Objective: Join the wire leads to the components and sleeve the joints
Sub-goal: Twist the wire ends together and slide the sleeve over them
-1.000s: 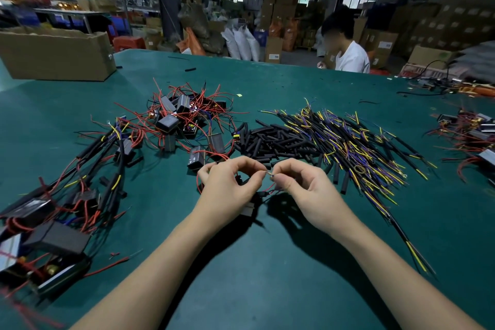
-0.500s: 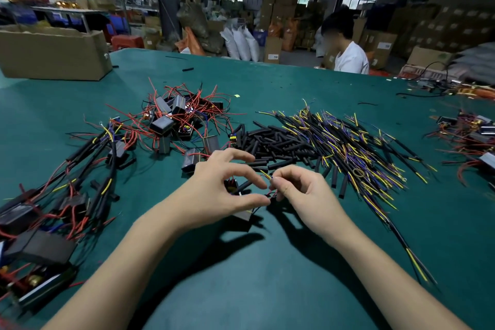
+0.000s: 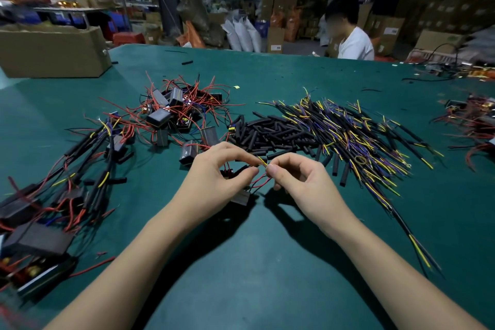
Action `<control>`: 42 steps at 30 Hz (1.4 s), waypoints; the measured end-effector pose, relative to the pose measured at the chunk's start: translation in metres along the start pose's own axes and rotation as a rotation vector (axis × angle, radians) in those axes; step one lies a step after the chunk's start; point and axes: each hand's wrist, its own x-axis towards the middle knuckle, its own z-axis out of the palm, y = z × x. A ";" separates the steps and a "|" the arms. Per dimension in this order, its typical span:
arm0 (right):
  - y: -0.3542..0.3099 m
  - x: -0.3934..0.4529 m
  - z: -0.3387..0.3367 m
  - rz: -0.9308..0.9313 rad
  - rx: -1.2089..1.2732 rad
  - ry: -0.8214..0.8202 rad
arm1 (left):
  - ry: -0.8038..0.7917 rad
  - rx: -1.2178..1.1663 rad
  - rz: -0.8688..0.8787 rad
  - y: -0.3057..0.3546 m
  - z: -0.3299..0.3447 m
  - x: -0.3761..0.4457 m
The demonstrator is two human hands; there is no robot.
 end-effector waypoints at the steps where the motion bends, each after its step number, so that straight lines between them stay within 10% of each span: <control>1: 0.000 -0.001 0.001 0.002 0.001 0.005 | -0.004 0.000 0.007 0.001 0.000 0.000; 42: -0.013 -0.006 0.007 -0.134 -0.183 0.111 | -0.001 -0.142 -0.320 0.009 -0.003 0.003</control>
